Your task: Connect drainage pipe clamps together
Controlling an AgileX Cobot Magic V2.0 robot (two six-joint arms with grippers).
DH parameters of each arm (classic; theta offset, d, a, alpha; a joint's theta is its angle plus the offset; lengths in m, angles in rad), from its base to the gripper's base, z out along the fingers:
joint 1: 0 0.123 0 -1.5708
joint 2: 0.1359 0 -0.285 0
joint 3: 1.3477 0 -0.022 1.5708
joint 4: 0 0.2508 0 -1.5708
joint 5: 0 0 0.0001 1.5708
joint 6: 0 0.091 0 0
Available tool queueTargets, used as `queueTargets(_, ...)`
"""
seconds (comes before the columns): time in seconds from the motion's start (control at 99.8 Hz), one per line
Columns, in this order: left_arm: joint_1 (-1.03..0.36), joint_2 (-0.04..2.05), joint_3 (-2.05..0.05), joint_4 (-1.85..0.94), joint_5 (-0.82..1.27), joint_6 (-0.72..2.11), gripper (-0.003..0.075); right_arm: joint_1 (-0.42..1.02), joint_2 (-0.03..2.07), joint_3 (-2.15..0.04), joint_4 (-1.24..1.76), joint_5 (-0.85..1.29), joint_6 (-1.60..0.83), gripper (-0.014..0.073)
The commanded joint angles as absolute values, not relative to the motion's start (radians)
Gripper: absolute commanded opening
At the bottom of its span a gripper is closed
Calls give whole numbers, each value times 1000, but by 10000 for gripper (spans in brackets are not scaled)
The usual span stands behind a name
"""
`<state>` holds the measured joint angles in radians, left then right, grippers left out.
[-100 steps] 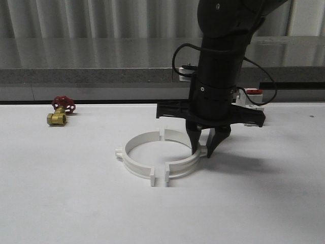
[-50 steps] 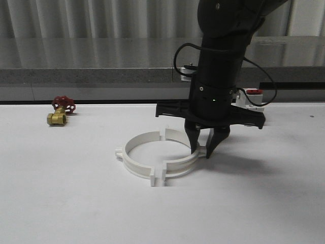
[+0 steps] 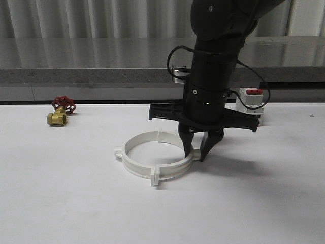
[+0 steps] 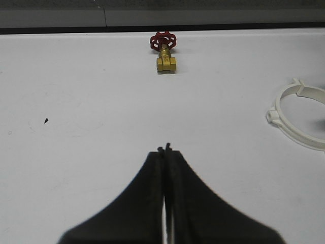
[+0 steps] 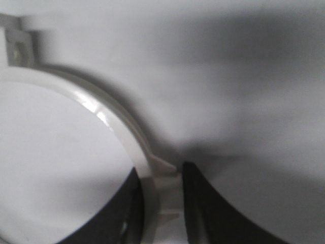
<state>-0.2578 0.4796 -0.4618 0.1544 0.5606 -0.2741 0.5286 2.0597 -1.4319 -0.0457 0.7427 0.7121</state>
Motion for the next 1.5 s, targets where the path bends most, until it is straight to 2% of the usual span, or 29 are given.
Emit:
queueTargets(0.0, -254, 481, -490, 151, 492, -273, -20, 529, 2018, -1460, -47, 720, 714, 11)
queueTargets(0.08, -254, 481, -490, 151, 492, -273, -20, 529, 2018, -1460, -38, 713, 716, 17)
queueTargets(0.15, -254, 481, -490, 151, 492, -273, -20, 529, 2018, -1460, -35, 704, 716, 68)
queueTargets(0.25, -254, 481, -490, 151, 492, -273, -20, 530, 2018, -1460, -32, 696, 716, 205)
queueTargets(0.371, -254, 481, -490, 151, 492, -273, -20, 530, 2018, -1460, -32, 695, 716, 421)
queueTargets(0.471, -254, 481, -490, 151, 492, -273, -20, 530, 2018, -1460, -32, 696, 716, 508)
queueTargets(0.711, -254, 481, -490, 151, 492, -273, -20, 529, 2012, -1477, -32, 729, 694, 513)
queueTargets(0.931, -254, 481, -490, 151, 492, -273, -20, 523, 1935, -1541, -33, 747, 573, 513)
queueTargets(1.272, -254, 481, -490, 151, 492, -273, -20, 408, 1657, -1523, -110, 783, 426, 513)
queueTargets(1.492, -254, 481, -490, 151, 492, -273, -20, 274, 1396, -1347, -163, 810, 374, 513)
